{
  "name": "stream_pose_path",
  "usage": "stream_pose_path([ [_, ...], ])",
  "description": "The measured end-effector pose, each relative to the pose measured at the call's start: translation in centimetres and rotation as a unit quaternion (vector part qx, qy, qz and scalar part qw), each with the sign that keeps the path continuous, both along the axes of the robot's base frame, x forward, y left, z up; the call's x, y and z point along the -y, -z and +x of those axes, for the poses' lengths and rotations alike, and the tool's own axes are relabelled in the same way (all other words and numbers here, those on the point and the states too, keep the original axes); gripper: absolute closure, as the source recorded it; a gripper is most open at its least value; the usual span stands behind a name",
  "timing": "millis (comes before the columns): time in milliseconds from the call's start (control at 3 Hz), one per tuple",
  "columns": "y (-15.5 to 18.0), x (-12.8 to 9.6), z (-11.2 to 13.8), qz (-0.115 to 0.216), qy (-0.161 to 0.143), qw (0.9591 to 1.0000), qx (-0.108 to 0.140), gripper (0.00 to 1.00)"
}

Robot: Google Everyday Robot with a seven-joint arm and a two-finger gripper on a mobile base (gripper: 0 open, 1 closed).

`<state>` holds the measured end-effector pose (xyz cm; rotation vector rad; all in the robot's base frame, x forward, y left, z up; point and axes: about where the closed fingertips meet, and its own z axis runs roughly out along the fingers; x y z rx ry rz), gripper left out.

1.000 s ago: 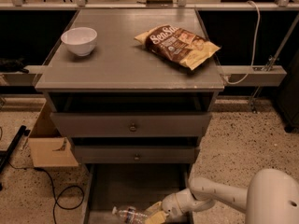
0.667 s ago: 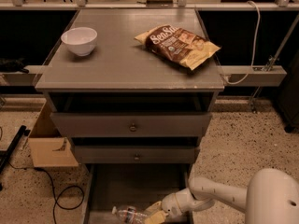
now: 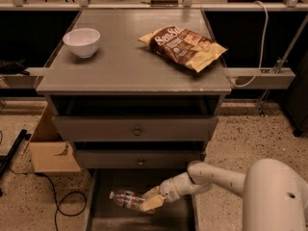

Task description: Place water bottle into bottom drawer

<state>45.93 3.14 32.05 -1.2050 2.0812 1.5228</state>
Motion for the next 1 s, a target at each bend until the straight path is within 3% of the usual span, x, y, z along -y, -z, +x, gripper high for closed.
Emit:
stream_pose_path([
  [333, 0.0, 0.0, 0.0, 0.000, 0.000, 1.0000, 0.000, 1.00],
  [667, 0.6, -0.2, 0.0, 0.035, 0.002, 0.9992, -0.020, 1.00],
  [1000, 1.6, -0.2, 0.2, 0.085, 0.007, 0.9955, -0.041, 1.00],
])
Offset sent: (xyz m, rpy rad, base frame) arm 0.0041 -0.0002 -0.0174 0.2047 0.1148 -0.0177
